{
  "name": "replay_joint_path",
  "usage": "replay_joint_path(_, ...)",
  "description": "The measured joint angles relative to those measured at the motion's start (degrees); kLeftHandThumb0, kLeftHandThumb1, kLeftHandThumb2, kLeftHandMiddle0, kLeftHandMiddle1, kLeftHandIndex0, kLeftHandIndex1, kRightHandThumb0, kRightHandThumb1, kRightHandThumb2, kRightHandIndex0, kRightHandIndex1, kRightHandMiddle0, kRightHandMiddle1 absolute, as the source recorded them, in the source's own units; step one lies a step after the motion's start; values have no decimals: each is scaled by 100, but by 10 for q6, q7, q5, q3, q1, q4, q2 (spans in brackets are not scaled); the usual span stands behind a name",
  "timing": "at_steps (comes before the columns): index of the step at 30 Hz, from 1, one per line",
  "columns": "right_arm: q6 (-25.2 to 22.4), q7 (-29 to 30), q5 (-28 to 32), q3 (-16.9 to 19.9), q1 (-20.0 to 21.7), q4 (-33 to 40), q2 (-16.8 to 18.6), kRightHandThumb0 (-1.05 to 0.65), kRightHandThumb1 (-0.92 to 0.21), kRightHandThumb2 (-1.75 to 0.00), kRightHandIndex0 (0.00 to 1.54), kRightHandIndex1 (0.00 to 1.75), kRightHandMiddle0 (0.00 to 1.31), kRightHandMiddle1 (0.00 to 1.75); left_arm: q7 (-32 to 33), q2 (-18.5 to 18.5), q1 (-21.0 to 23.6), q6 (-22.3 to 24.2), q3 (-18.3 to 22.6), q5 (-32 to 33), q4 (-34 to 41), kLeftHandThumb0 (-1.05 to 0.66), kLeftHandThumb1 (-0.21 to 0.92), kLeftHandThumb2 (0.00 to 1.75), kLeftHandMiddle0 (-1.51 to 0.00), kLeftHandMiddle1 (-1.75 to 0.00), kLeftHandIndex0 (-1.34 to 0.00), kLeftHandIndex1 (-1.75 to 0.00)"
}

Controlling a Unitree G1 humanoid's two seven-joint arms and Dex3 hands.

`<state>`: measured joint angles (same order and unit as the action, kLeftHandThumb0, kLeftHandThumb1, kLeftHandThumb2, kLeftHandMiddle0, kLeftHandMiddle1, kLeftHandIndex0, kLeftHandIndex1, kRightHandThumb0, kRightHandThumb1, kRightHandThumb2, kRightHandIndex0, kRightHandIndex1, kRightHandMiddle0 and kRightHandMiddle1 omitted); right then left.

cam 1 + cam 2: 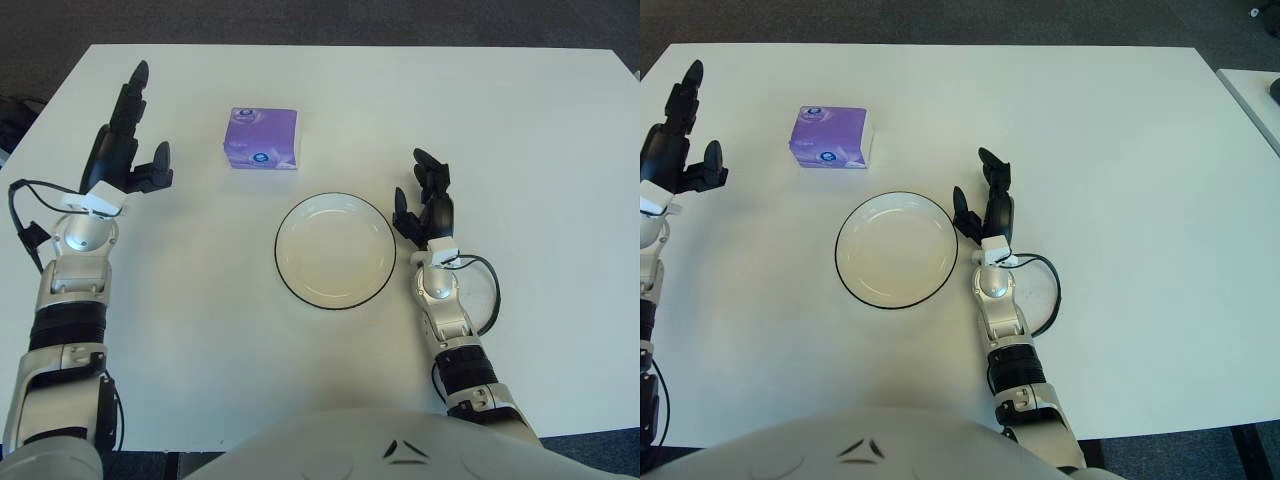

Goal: Put the tissue paper into the plate.

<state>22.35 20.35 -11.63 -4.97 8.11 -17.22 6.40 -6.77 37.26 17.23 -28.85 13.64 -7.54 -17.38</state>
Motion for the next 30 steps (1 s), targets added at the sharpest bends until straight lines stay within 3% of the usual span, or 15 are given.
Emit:
replay_joint_path(6, 2, 0, 0, -1, 5, -6, 0, -67, -92, -60, 21, 54, 0, 76, -2, 40, 29, 29, 2, -26, 28, -75, 92, 97, -2, -1, 0, -1)
replay_joint_path(18, 11, 9, -2, -4, 25, -28, 1, -73, -92, -60, 20, 53, 0, 81, -2, 78, 50, 52, 5, -48, 47, -73, 92, 93, -1, 0, 0, 0)
replay_joint_path(24, 13, 8, -1, -3, 36, -40, 2, -72, -92, -60, 21, 52, 0, 82, 1, 82, 72, 50, -1, -57, 35, -74, 92, 88, 0, 0, 0, 0)
replay_joint_path(30, 17, 4, 1, -2, 46, -52, 3, -71, -92, -60, 20, 52, 0, 82, 18, 75, 127, 54, -26, -89, 13, -76, 92, 84, 0, 0, 0, 0)
